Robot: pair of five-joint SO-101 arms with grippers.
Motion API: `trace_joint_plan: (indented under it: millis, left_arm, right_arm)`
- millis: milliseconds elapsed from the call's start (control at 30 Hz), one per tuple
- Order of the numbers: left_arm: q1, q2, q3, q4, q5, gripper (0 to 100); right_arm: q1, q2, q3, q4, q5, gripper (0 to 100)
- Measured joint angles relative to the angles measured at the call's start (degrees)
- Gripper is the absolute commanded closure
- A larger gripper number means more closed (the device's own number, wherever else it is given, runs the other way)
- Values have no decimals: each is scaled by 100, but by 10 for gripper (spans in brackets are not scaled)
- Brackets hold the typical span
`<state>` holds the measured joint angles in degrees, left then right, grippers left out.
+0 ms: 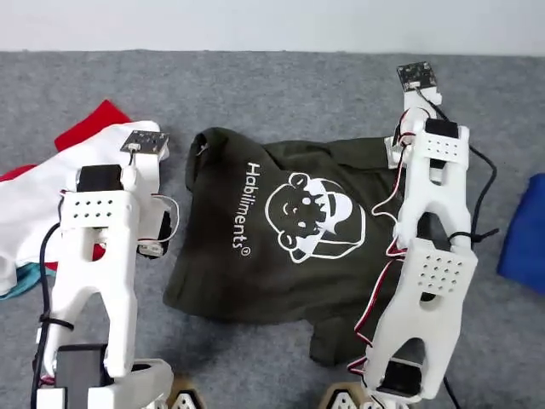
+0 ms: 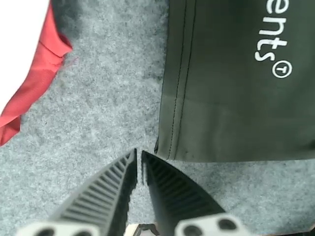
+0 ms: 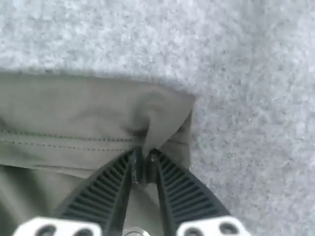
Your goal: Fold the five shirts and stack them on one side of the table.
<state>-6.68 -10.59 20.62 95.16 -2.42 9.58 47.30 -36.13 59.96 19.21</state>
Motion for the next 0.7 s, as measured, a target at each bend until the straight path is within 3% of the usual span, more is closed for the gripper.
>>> trace_joint_plan:
  millis: [267, 467, 700]
  left_arm:
    - [0, 0, 0, 0, 0, 987]
    - [0, 0, 0, 0, 0, 987]
    - [0, 0, 0, 0, 0, 987]
  right_arm:
    - [44, 167, -835, -431, 325, 975]
    - [53, 651, -1688, -545, 809, 851]
    - [53, 1169, -2848, -571, 862, 851]
